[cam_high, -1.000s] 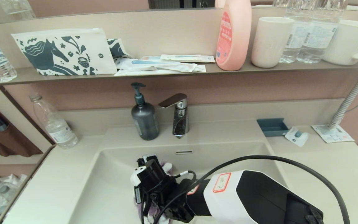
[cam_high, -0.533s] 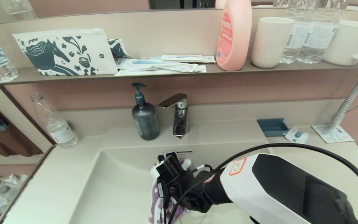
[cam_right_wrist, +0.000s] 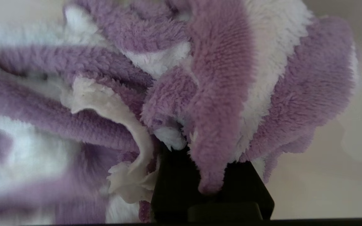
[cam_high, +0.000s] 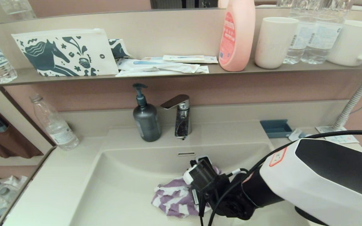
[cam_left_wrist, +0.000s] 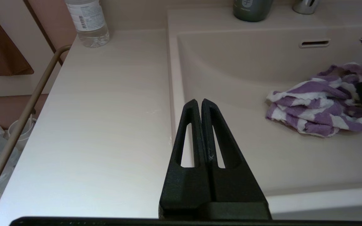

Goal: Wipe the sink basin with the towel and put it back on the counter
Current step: Wipe the sink

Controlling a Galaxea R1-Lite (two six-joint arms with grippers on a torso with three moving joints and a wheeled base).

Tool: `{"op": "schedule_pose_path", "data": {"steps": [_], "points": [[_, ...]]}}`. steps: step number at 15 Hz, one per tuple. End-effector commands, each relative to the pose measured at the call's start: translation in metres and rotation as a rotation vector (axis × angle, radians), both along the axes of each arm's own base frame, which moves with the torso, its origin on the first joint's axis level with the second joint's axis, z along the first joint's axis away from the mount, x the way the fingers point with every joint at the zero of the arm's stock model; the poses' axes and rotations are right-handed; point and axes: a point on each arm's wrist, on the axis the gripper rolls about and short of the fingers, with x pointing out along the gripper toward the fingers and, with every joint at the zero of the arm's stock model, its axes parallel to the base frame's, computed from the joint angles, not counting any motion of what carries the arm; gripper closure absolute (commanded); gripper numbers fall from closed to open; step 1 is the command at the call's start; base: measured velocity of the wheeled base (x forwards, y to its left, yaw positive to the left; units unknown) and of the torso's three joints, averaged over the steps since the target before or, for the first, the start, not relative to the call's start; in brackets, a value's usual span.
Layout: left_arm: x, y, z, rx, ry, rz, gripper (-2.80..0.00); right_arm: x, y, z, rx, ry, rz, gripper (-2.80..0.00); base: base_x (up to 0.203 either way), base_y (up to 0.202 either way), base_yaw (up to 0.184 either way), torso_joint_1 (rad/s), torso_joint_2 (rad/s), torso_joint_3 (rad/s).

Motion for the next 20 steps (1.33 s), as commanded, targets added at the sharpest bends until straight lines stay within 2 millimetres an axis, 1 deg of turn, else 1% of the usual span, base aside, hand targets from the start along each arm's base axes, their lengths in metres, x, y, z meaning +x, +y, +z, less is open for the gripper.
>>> {"op": "schedule_pose_path", "data": {"steps": [1,3,4,6,7,9,11,14,17,20], "points": [[0.0,0.0,0.0,0.001,0.0,-0.001,0.0,-0.008,-0.021,0.016,0.0,-0.005,-0.019,0.0,0.0,0.0,0.0,0.0,0.0,0.0],[0.0,0.0,0.0,0.001,0.001,-0.001,0.0,-0.018,-0.04,0.021,-0.035,0.016,-0.033,0.0,0.0,0.0,0.0,0.0,0.0,0.0],[0.0,0.0,0.0,0.0,0.001,-0.001,0.0,-0.025,-0.048,0.026,-0.052,0.025,-0.033,0.0,0.0,0.0,0.0,0.0,0.0,0.0],[0.0,0.0,0.0,0.0,0.001,-0.001,0.0,-0.041,-0.065,0.033,-0.12,0.083,-0.024,0.0,0.0,0.0,0.0,0.0,0.0,0.0],[0.0,0.0,0.0,0.0,0.001,-0.001,0.0,-0.048,-0.069,0.035,-0.149,0.118,-0.014,0.0,0.0,0.0,0.0,0.0,0.0,0.0],[0.0,0.0,0.0,0.0,0.001,-0.001,0.0,-0.061,-0.064,0.036,-0.136,0.174,0.007,0.0,0.0,0.0,0.0,0.0,0.0,0.0],[0.0,0.0,0.0,0.001,0.001,-0.001,0.0,-0.068,-0.048,0.037,-0.058,0.218,0.044,0.0,0.0,0.0,0.0,0.0,0.0,0.0],[0.0,0.0,0.0,0.0,0.001,-0.001,0.0,-0.073,-0.015,0.026,-0.016,0.255,0.131,0.0,0.0,0.0,0.0,0.0,0.0,0.0],[0.0,0.0,0.0,0.0,0.002,-0.001,0.0,-0.067,0.029,0.019,0.062,0.264,0.213,0.0,0.0,0.0,0.0,0.0,0.0,0.0],[0.0,0.0,0.0,0.001,0.001,-0.001,0.0,-0.057,0.075,0.022,0.201,0.286,0.275,0.0,0.0,0.0,0.0,0.0,0.0,0.0]]}}
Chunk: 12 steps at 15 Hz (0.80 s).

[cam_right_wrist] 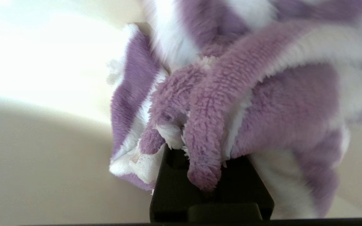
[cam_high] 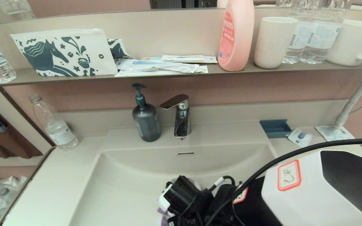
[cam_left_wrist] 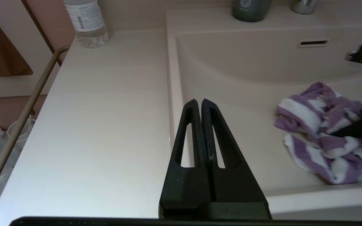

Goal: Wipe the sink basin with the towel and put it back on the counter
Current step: Wipe the sink

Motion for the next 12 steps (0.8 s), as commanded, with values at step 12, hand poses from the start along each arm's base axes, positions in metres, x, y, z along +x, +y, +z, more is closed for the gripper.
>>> {"op": "schedule_pose_path", "data": {"steps": [12], "points": [[0.0,0.0,0.0,0.0,0.001,0.0,0.0,0.044,0.103,-0.047,0.224,-0.148,0.109,0.0,0.0,0.0,0.0,0.0,0.0,0.0]]}}
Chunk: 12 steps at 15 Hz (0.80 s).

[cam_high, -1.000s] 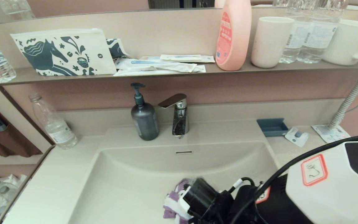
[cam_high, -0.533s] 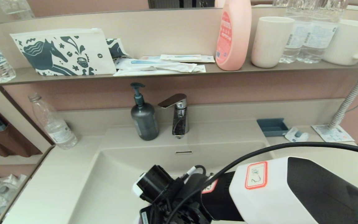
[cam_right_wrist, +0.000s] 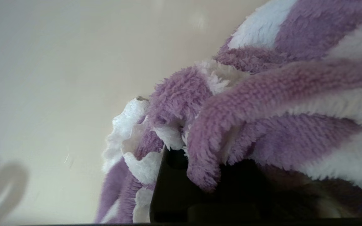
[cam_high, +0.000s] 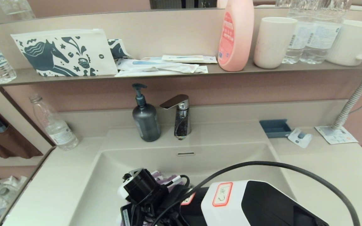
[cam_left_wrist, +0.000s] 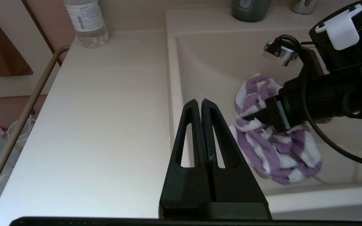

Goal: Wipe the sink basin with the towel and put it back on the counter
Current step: Wipe the sink

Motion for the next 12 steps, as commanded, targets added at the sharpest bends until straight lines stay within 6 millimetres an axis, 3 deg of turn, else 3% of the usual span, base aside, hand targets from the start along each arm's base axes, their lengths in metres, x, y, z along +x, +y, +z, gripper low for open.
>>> {"op": "schedule_pose_path", "data": {"steps": [1,12], "points": [[0.0,0.0,0.0,-0.001,0.001,0.0,0.0,0.011,0.001,-0.026,-0.013,-0.064,-0.051,0.0,0.0,0.0,0.0,0.0,0.0,0.0],[0.0,0.0,0.0,-0.001,0.001,0.0,0.0,0.066,-0.053,-0.007,-0.104,-0.126,-0.288,0.0,0.0,0.0,0.0,0.0,0.0,0.0]]}}
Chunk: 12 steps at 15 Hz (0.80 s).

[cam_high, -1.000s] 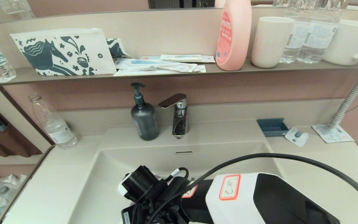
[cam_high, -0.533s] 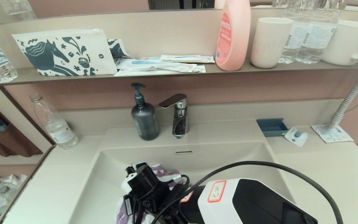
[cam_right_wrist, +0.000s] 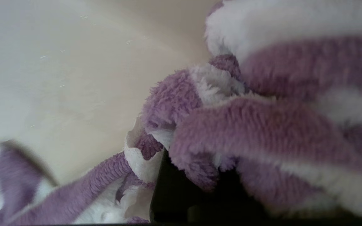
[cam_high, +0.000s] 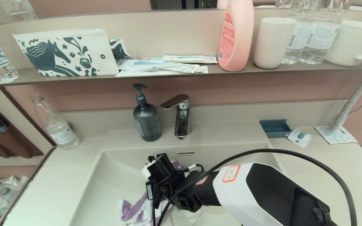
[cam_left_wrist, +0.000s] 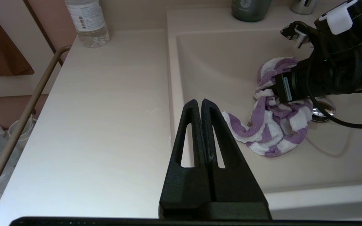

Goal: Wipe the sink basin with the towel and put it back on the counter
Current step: Wipe the sink

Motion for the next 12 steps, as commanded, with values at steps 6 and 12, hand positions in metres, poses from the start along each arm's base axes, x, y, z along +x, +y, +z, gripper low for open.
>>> {"op": "schedule_pose_path", "data": {"steps": [6,12], "points": [[0.0,0.0,0.0,0.0,0.001,0.0,0.0,0.029,-0.048,-0.004,-0.072,0.022,-0.133,0.0,0.0,0.0,0.0,0.0,0.0,0.0],[0.0,0.0,0.0,0.001,0.001,0.0,0.0,0.039,-0.092,-0.009,-0.142,0.064,-0.227,0.0,0.0,0.0,0.0,0.0,0.0,0.0]]}}
